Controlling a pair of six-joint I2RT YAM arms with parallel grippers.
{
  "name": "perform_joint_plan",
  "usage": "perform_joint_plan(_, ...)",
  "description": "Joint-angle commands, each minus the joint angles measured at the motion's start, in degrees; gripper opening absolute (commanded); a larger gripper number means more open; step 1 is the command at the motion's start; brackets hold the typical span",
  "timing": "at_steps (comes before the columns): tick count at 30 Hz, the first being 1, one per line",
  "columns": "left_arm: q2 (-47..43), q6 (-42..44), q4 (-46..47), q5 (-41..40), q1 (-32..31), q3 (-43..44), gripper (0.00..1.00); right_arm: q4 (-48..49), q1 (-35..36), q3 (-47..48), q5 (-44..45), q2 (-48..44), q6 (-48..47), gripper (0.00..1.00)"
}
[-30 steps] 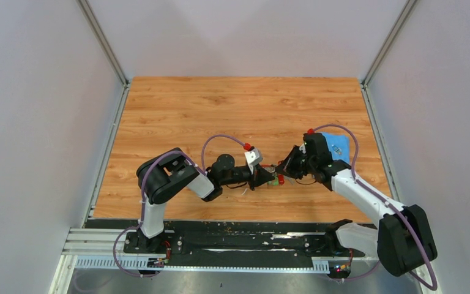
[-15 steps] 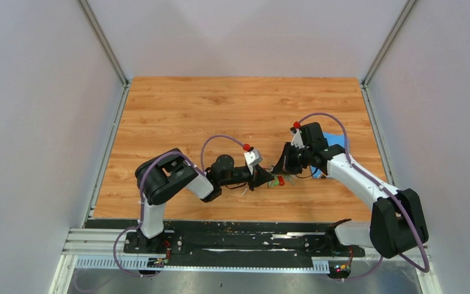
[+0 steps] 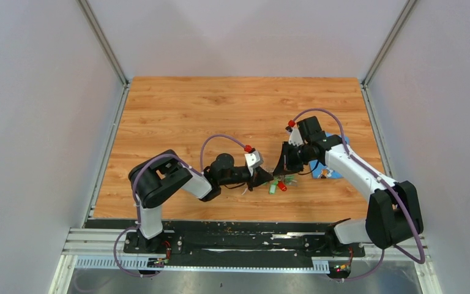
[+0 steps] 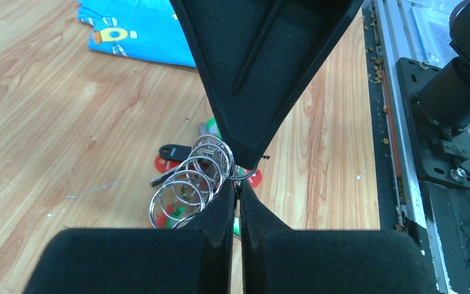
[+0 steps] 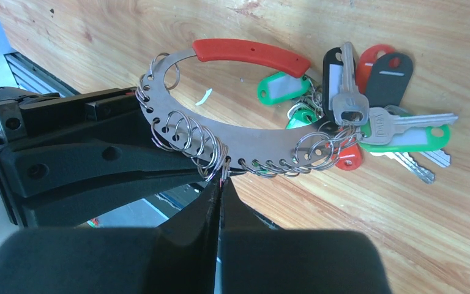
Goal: Remove the keys from the keyring
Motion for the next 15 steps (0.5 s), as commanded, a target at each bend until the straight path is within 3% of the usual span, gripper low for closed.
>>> perform_joint_plan(1, -2.31, 5.38, -6.00, -2.28, 0.62, -0.43, 0.00, -9.85, -0.91, 3.73, -3.02, 0.01, -3.46, 0.01)
perform_joint_plan(15, -5.39, 16.05, -13.65, -0.44, -1.91, 1.89, 0.00, -20.43, -0.97, 9.85, -2.99, 4.39, -9.60, 0.01)
